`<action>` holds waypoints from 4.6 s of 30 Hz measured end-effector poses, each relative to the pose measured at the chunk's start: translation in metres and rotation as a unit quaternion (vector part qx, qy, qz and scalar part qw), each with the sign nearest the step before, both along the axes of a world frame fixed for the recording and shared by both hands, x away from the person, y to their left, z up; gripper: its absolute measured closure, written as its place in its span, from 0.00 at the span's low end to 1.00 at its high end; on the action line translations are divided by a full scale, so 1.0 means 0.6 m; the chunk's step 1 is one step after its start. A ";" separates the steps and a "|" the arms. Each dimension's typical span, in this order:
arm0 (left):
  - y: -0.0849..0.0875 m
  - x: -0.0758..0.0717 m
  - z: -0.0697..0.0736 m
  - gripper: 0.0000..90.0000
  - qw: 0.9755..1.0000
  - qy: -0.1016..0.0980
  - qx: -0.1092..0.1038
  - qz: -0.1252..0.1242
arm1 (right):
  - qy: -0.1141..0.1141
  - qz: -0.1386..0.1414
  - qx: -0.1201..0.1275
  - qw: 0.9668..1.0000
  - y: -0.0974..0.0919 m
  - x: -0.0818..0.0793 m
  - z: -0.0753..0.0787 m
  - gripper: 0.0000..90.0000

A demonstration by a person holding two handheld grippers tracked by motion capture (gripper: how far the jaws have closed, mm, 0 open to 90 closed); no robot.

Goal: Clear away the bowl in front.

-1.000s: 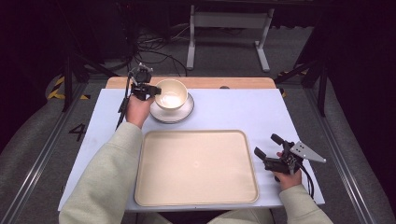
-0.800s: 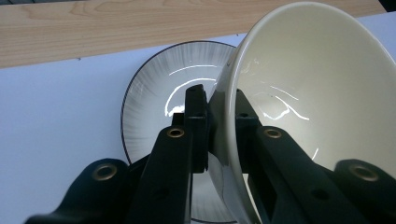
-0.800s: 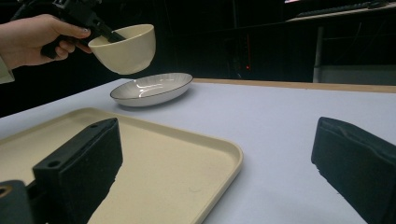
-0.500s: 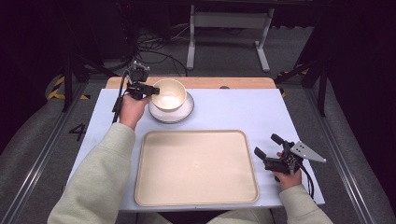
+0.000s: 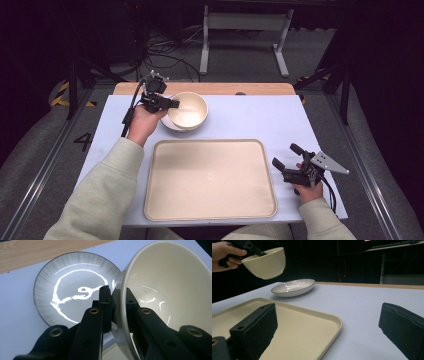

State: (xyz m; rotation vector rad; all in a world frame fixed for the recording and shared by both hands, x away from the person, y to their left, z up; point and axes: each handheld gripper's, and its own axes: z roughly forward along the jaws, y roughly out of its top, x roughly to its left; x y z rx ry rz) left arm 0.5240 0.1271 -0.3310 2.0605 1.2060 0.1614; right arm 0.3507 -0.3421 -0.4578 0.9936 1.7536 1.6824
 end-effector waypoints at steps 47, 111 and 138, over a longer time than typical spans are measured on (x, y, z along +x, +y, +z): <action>-0.142 -0.144 0.032 0.92 0.969 -0.017 0.061 -0.239 | 0.002 0.005 0.003 1.000 0.001 0.000 0.000 0.03; -0.192 -0.148 -0.086 0.92 0.946 0.058 0.146 -0.283 | 0.002 0.007 0.003 1.000 0.001 0.000 0.000 0.03; -0.187 -0.137 -0.107 0.81 0.945 0.083 0.141 -0.284 | 0.003 0.006 0.003 1.000 0.000 0.001 0.000 0.03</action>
